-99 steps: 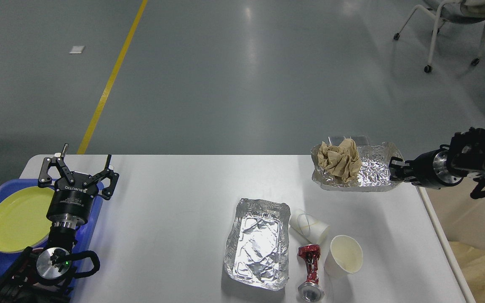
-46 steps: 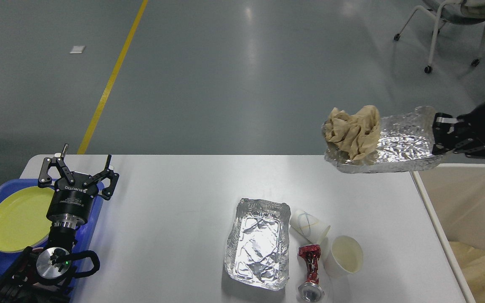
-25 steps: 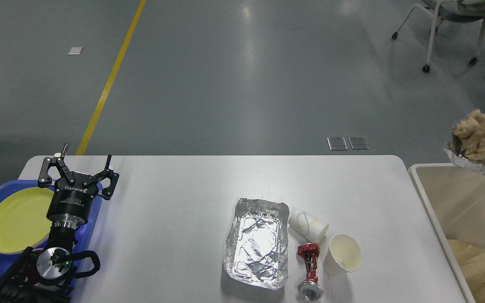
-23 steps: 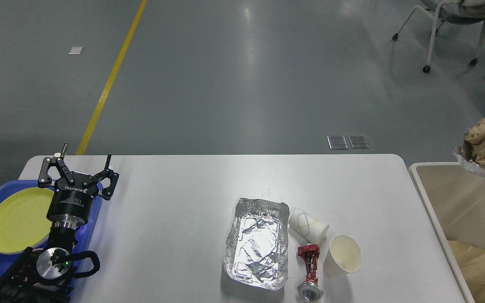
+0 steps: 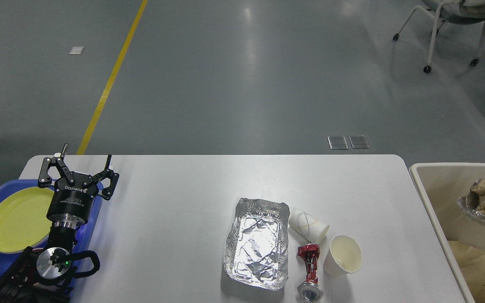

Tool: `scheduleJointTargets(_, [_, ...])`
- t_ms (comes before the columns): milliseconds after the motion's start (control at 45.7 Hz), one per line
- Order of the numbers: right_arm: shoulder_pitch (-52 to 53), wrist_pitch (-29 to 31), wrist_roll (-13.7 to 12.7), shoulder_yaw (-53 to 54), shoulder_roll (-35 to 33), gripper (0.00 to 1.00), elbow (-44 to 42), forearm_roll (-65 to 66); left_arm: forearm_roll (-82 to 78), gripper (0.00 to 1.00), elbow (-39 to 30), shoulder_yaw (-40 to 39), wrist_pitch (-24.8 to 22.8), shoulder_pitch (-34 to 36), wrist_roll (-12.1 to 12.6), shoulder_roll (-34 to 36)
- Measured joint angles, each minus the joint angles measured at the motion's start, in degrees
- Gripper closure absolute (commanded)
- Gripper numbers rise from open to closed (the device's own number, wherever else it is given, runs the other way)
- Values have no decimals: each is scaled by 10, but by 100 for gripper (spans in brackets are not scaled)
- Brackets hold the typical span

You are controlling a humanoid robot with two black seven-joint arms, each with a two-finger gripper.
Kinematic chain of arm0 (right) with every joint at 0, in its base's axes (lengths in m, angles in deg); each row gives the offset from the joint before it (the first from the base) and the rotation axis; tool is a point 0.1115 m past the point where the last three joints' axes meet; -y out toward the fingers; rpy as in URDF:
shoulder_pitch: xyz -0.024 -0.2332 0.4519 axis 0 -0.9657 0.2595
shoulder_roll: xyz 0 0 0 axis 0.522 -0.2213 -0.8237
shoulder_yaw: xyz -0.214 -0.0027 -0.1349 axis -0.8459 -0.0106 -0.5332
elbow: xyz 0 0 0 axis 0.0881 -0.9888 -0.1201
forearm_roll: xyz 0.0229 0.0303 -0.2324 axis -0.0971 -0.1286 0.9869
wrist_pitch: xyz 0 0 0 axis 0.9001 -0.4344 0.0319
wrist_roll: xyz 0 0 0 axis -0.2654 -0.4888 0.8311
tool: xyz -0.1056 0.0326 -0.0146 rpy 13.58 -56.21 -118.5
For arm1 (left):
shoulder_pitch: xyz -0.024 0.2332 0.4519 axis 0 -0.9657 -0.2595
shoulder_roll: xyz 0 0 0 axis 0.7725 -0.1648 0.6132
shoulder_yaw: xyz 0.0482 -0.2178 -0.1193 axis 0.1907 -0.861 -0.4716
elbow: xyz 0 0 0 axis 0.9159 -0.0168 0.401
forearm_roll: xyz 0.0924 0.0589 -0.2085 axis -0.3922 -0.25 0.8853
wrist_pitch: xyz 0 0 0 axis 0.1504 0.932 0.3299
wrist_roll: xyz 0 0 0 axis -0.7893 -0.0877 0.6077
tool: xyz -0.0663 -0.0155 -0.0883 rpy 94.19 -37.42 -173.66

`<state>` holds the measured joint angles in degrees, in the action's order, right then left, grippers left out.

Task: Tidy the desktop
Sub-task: 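Raise the right gripper from the bin toward the flat foil tray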

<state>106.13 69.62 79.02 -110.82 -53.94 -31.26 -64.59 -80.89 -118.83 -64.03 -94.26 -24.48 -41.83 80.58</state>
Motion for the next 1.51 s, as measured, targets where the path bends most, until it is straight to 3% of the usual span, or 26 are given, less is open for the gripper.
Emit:
scheduleJointTargets(153, [-112,-35,-1,89,77,100,-117,0,0,4,0,0,0,0,0,0])
scheduleJointTargets(350, [-200,-70,-3,110,192,100,-252,0,0,4,0,0,0,0,0,0])
scheduleJointTargets(525, [-222,-109,-5,104,228,100,-274,1,0,4,0,0,0,0,0,0])
scheduleJointTargets(766, [-228,-115,-5,103,238,100,-275,1,0,4,0,0,0,0,0,0])
scheduleJointTargets(788, [-228,-115,-5,103,238,89,-275,1,0,4,0,0,0,0,0,0])
scheduleJointTargets(875, [-229,-116,-5,103,238,18,-275,1,0,4,0,0,0,0,0,0])
scheduleJointTargets(897, [-229,-118,-5,103,238,6,-275,1,0,4,0,0,0,0,0,0])
scheduleJointTargets(919, [-229,-120,-5,104,238,1,-275,1,0,4,0,0,0,0,0,0])
scheduleJointTargets(1116, [-230,-170,-1,108,238,0,-267,1,0,4,0,0,0,0,0,0])
scheduleJointTargets(1510, [-212,-170,1,103,223,0,-255,6,0,4,0,0,0,0,0,0])
